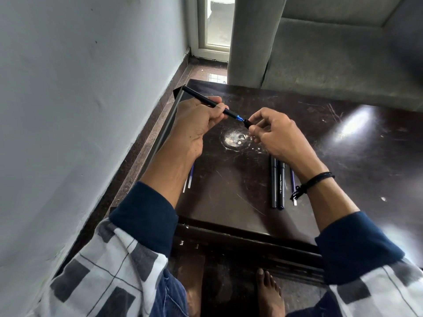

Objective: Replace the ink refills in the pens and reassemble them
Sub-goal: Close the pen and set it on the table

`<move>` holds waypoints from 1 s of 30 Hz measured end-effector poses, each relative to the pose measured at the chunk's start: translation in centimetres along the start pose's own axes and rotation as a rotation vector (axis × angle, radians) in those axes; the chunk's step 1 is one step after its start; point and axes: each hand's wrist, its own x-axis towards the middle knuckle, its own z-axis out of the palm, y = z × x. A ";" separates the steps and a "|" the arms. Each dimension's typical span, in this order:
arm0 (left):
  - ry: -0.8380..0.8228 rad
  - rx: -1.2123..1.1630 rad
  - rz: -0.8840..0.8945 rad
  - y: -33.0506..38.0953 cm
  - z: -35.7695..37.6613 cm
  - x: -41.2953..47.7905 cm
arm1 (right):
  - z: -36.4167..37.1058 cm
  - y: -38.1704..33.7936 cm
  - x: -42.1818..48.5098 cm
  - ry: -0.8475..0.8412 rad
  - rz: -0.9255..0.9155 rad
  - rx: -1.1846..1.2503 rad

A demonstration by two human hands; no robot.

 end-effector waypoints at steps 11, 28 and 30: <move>-0.018 0.129 0.025 -1.2 1.4 -0.4 | 0.1 -0.7 -0.2 0.049 -0.038 0.070; 0.055 -0.050 -0.026 -1.5 2.0 -0.6 | -0.3 -0.4 -0.4 0.168 -0.140 0.064; 0.061 -0.039 -0.016 -1.8 2.0 -0.7 | -0.3 -0.4 -0.5 0.161 -0.142 0.063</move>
